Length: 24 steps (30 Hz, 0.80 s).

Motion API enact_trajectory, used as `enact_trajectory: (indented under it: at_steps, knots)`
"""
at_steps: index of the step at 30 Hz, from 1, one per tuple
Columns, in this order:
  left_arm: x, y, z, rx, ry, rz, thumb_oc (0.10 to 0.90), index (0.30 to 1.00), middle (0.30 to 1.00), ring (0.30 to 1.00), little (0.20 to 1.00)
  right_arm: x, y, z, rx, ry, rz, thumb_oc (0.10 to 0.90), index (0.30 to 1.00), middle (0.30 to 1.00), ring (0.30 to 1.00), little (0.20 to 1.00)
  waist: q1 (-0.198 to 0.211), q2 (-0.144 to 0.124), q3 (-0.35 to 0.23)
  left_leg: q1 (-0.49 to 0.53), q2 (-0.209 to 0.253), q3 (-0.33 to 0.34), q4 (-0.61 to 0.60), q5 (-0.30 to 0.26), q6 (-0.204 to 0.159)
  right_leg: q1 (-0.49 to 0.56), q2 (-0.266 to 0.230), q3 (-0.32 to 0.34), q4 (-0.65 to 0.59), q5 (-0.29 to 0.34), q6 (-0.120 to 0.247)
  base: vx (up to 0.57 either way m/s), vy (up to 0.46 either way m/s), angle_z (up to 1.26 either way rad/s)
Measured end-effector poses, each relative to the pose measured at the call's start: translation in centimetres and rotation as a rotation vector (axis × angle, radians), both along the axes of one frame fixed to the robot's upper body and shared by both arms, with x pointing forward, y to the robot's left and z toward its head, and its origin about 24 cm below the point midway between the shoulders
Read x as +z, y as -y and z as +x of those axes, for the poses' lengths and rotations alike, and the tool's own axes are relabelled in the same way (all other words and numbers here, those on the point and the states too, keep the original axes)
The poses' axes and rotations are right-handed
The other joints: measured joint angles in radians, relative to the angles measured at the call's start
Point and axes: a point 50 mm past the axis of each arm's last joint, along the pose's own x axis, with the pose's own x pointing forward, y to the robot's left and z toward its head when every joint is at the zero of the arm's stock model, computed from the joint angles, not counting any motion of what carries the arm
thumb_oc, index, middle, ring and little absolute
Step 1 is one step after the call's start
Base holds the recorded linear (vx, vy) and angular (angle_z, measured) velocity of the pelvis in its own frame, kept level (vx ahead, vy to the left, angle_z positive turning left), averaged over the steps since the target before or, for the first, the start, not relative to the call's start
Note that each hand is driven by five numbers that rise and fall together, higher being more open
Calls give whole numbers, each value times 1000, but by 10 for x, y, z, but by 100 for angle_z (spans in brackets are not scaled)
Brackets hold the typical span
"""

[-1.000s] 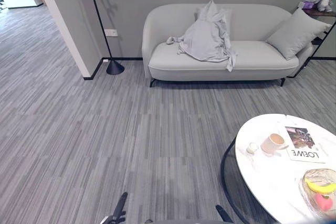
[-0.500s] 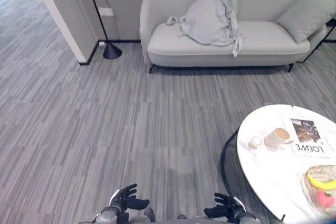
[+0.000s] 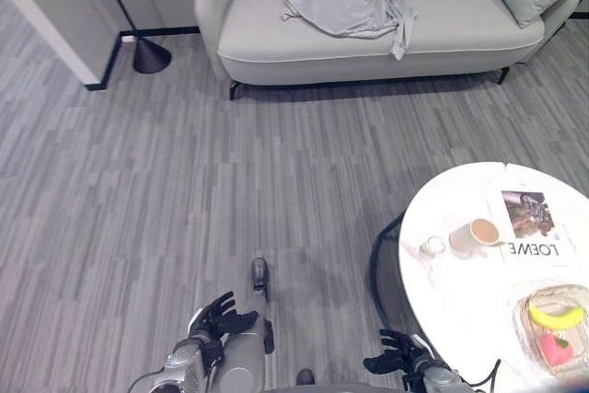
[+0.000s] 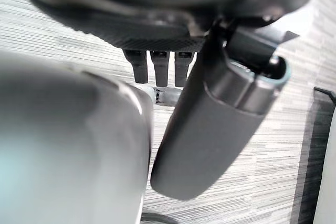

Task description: Hang the clothes on the sofa on the clothes rack.

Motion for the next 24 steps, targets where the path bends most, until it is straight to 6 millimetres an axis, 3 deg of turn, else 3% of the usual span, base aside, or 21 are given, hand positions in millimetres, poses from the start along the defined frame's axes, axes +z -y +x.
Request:
enact_trajectory:
  at_steps: [1,2,3,4,5,6,7,8,9,10,13,14,15,16,17,18,19,20,21,22,24]
  knots:
    - [-5,1,-10,79,-27,-16,800,900,900,900,900,-3,0,-9,-39,-21,9,800,900,900,900,900,12,15,-24,74,7,33,41,-3,45,0,-8,9,152,-43,53,690,317,-74]
    - [-12,-5,-35,54,-113,13,800,900,900,900,900,-8,1,-30,-39,-64,-6,800,900,900,900,900,-5,-17,-116,117,-30,19,20,41,88,-41,-42,-36,279,-23,84,853,420,-66]
    - [-14,-5,-40,-22,-148,35,800,900,900,900,900,-11,-1,-45,1,-107,1,800,900,900,900,900,-1,-24,-154,163,-61,23,17,57,112,-91,-67,-62,436,42,96,794,448,-39]
    - [-13,-10,-38,-46,-148,56,800,900,900,900,900,-12,-4,-50,33,-123,9,800,900,900,900,900,10,-38,-153,197,-87,32,29,21,127,-192,-111,-74,662,138,89,609,375,-29]
    - [-11,-12,-36,-62,-145,67,800,900,900,900,900,-12,-5,-51,13,-112,20,800,900,900,900,900,-11,-47,-150,259,-114,21,3,-13,128,-297,-184,-135,879,357,77,604,345,13]
    - [-13,-8,-37,-84,-155,64,800,900,900,900,900,-11,-2,-56,-16,-111,22,800,900,900,900,900,-36,-49,-150,329,-145,-13,-35,-39,128,-374,-249,-166,1007,424,46,638,285,37]
    - [-13,-3,-35,-106,-157,61,800,900,900,900,900,-10,3,-53,-59,-92,16,800,900,900,900,900,-44,-30,-147,365,-149,-25,-37,-83,135,-499,-284,-172,1115,333,11,625,164,33]
    - [-13,1,-30,-113,-144,52,800,900,900,900,900,-6,12,-49,-103,-59,2,800,900,900,900,900,-63,2,-139,390,-128,-42,-36,-112,134,-581,-291,-203,1122,226,-21,470,90,28]
    - [-14,6,-30,-115,-141,39,800,900,900,900,900,0,23,-41,-118,-17,-19,800,900,900,900,900,-84,51,-120,424,-90,-62,-39,-131,133,-642,-284,-259,1046,148,-41,641,-25,37]
    - [-13,12,-23,-120,-124,23,800,900,900,900,900,4,30,-35,-123,11,-31,800,900,900,900,900,-95,94,-93,471,-49,-67,-42,-133,106,-687,-275,-324,922,117,-35,411,-49,38]
    - [-12,11,-23,-118,-121,21,800,900,900,900,900,3,24,-33,-79,4,-18,800,900,900,900,900,-129,83,-78,581,-23,-103,-16,-113,68,-747,-238,-339,442,137,-7,812,-146,65]
    - [-12,8,-25,-124,-119,30,800,900,900,900,900,0,12,-39,-72,-5,14,800,900,900,900,900,-145,64,-79,618,-9,-122,26,-133,29,-746,-197,-294,226,175,55,761,-149,122]
    - [-13,8,-29,-125,-126,28,800,900,900,900,900,-4,6,-50,-74,-31,33,800,900,900,900,900,-148,51,-84,676,-4,-124,34,-146,9,-723,-176,-285,108,175,58,1032,-226,119]
    - [-15,5,-37,-117,-142,29,800,900,900,900,900,-7,1,-56,-80,-60,44,800,900,900,900,900,-156,36,-95,722,4,-135,38,-163,-16,-684,-165,-271,36,112,92,779,-201,87]
    - [-19,12,-42,-109,-177,10,800,900,900,900,900,-8,5,-60,-88,-82,32,800,900,900,900,900,-170,69,-93,748,48,-147,39,-190,-39,-689,-132,-250,89,213,94,857,-245,82]
    - [-22,18,-44,-91,-200,-18,800,900,900,900,900,-9,6,-47,-65,-94,0,800,900,900,900,900,-175,124,-104,756,99,-144,54,-152,-115,-730,-135,-343,235,217,86,911,-268,62]
    - [-22,18,-44,-80,-196,-28,800,900,900,900,900,-9,9,-46,-64,-110,-9,800,900,900,900,900,-170,121,-99,763,111,-154,66,-102,-147,-731,-161,-385,299,235,62,911,-307,48]
    - [-22,19,-47,-79,-202,-34,800,900,900,900,900,-8,11,-47,-64,-105,-10,800,900,900,900,900,-171,121,-100,765,123,-186,89,-81,-170,-717,-165,-397,336,250,1,579,-206,23]
    - [-24,20,-53,-73,-215,-41,800,900,900,900,900,-6,14,-40,-75,-81,-14,800,900,900,900,900,-173,125,-96,769,126,-206,122,-10,-175,-684,-144,-395,367,200,-67,729,-373,25]
    - [-25,18,-56,-60,-227,-45,800,900,900,900,900,-7,12,-45,-93,-87,-5,800,900,900,900,900,-187,106,-88,756,138,-207,190,41,-194,-646,-141,-398,368,183,-111,680,-423,20]
    - [-23,21,-52,-87,-204,-38,800,900,900,900,900,-8,4,-40,-125,-64,21,800,900,900,900,900,-176,73,-67,631,98,-279,475,218,-254,-564,-139,-390,346,122,-131,590,-401,7]
